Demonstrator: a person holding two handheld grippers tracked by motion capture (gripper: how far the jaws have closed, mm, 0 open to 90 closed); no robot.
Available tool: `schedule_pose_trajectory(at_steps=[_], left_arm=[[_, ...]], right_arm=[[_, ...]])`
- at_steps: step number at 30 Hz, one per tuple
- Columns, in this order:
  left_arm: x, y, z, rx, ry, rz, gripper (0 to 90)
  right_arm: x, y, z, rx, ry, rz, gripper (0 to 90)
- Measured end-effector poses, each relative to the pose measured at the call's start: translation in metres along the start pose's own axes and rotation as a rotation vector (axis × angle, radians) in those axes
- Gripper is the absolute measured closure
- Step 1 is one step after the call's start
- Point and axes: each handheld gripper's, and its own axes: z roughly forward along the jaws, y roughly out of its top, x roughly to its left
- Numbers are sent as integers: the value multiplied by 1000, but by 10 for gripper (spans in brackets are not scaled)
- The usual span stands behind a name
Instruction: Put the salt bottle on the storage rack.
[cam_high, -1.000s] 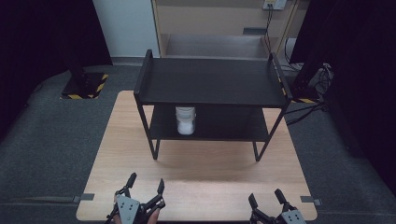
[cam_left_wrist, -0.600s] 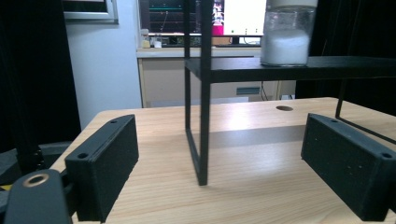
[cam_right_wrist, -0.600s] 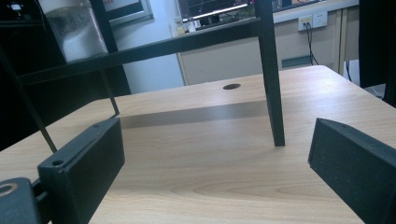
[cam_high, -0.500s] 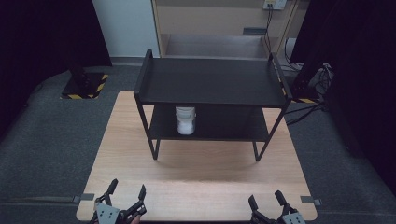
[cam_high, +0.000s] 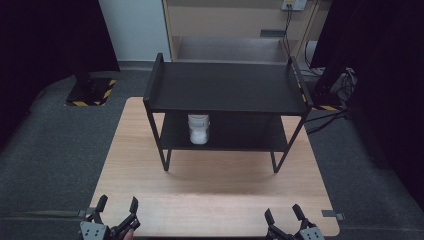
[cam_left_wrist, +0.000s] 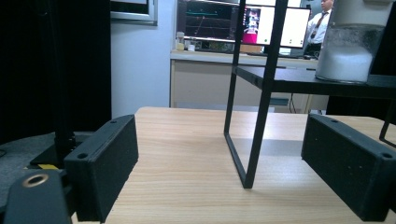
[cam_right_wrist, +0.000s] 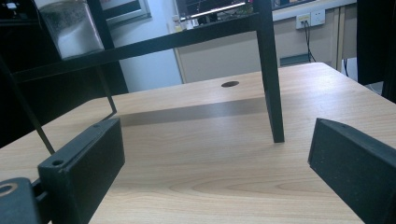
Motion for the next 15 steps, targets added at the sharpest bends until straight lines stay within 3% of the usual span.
schedule_pose_trajectory(at_steps=[15], left_arm=[[1,0,-7,5,-11,4,99]], right_arm=[[0,-1,0,13,6,4,36]])
